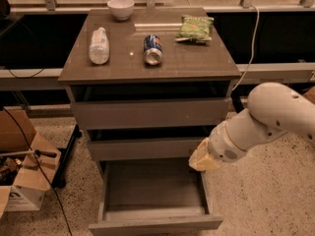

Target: Close bottom drawer

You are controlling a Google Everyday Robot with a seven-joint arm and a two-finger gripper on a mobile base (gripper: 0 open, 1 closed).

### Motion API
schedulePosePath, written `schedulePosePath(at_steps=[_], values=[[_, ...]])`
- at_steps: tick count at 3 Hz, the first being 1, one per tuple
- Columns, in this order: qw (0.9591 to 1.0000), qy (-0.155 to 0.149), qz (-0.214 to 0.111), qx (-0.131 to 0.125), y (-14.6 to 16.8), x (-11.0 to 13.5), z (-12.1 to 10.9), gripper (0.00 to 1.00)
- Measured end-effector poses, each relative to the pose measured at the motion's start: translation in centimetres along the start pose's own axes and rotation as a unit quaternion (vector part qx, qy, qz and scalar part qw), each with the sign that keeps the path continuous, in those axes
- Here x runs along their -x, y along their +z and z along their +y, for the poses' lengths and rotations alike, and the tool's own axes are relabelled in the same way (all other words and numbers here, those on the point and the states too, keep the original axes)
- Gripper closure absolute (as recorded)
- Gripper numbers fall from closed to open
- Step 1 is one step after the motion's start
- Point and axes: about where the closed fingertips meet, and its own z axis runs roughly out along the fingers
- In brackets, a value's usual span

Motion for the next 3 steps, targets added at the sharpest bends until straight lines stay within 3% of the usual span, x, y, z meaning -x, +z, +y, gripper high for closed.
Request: schedulePosePath(at_steps=[1,3], values=[[0.9999,0.005,-0.002,0.011,1.0,-0.6,0.0,1.00],[0.9979,0.007,-0.057,0.030,7.8,-1.7,-0.4,1.00]])
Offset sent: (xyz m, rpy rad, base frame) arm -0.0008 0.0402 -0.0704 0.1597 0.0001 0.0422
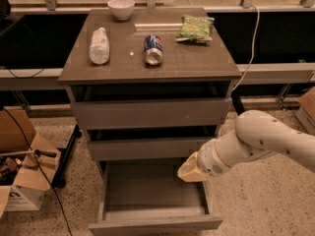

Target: Close bottom drawer

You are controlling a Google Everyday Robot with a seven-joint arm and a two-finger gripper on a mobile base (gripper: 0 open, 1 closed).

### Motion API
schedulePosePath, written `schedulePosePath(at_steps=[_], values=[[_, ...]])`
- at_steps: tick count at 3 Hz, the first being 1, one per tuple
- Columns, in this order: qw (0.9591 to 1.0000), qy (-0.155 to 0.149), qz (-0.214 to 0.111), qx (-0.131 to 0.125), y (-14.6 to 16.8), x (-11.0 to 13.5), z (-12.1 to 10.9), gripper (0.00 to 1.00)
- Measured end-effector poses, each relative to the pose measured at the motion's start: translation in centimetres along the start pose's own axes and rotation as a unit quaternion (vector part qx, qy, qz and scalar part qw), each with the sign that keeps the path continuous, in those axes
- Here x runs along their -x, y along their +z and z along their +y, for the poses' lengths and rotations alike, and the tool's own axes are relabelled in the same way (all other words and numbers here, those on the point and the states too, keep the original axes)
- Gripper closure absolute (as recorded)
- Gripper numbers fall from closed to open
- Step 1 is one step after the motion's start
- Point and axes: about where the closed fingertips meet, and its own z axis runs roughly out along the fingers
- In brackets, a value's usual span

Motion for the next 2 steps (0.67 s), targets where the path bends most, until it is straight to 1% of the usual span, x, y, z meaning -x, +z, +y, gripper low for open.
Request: schedulePosePath(at_steps=[1,2], values=[[0.9997,0.010,-0.017,0.014,3.9,-2.3,-1.2,1.00],[0.9986,0.029,-0.028,0.033,7.2,-5.6,-2.6,1.00]])
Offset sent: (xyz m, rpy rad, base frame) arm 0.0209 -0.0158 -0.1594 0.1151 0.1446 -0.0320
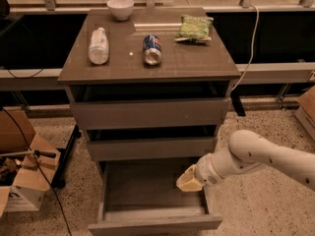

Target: Close bottom drawer

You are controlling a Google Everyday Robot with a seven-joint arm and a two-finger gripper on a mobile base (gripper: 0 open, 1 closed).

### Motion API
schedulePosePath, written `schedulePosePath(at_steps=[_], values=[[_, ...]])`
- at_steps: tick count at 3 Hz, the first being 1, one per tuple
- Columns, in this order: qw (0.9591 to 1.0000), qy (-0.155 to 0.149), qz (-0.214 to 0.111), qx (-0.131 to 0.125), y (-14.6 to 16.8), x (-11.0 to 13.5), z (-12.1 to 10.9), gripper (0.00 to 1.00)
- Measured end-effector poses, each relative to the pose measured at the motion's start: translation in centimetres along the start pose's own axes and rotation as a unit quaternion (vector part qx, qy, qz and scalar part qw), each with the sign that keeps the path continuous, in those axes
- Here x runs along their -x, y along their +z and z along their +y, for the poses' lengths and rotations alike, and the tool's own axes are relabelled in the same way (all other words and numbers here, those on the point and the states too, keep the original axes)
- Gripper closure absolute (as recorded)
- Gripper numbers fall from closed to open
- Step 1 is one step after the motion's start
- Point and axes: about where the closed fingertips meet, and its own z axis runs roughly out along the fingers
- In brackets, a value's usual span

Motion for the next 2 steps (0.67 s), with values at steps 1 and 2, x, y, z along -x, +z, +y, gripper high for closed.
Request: schedulePosePath(at_steps=[1,2], values=[[0.9989,0.037,-0.023,0.015,2.5,-5.2,-1.5,1.00],[0.9977,0.051,-0.028,0.036,4.8,-6.5,-0.8,1.00]])
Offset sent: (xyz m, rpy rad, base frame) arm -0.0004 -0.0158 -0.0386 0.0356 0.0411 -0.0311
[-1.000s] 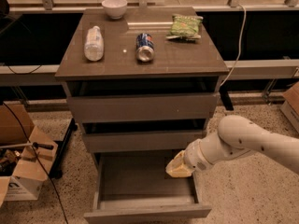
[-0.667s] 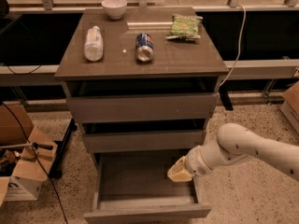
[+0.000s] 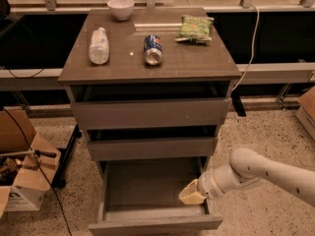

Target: Close bottom drawer

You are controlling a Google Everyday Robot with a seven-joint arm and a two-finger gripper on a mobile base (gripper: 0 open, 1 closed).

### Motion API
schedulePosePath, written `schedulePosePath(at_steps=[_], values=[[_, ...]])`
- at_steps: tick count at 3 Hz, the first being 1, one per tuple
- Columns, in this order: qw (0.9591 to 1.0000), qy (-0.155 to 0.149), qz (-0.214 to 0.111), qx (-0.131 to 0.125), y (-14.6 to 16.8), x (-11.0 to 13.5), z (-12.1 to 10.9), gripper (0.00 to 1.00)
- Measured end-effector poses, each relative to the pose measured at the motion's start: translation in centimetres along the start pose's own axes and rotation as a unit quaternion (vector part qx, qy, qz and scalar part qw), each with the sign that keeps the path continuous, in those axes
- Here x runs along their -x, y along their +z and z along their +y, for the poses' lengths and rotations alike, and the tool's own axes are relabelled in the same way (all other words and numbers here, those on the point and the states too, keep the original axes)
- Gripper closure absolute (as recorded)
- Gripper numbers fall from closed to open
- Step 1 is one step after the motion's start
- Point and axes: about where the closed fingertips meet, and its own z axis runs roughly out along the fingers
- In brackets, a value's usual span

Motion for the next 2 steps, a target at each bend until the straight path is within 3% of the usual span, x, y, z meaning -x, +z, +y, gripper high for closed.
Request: schedulePosePath(at_steps=[1,2], values=[[0.9998,-0.005,0.018,-0.006,0.3,0.3,0.0,1.00],[0.9955,0.007,0.087,-0.038,2.8,-2.1,-1.3,1.00]])
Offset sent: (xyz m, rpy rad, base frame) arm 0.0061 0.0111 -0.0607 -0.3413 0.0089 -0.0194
